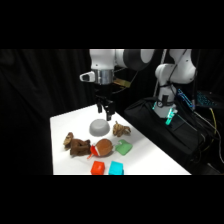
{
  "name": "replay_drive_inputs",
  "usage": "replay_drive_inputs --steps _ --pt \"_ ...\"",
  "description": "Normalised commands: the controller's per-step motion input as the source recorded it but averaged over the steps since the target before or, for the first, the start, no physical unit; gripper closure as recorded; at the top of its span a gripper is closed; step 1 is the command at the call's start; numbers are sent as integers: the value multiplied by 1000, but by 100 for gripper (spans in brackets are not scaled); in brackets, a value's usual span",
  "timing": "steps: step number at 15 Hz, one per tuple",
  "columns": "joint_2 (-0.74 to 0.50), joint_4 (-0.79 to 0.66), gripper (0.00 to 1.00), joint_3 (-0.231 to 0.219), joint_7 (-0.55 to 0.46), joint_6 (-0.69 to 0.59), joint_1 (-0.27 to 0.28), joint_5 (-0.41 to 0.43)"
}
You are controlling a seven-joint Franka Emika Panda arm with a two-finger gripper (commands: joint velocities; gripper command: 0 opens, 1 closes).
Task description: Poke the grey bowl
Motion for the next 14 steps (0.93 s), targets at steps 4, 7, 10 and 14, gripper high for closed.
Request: replay_drive_inputs --steps 4,7,10,14 --pt "-17 10 0 -8 0 -29 -39 40" --pt "-90 -42 0 -66 -39 -16 -101 116" --pt "-120 -75 0 -102 -50 0 -142 164" --pt "-81 -82 0 -126 -56 52 -165 164"
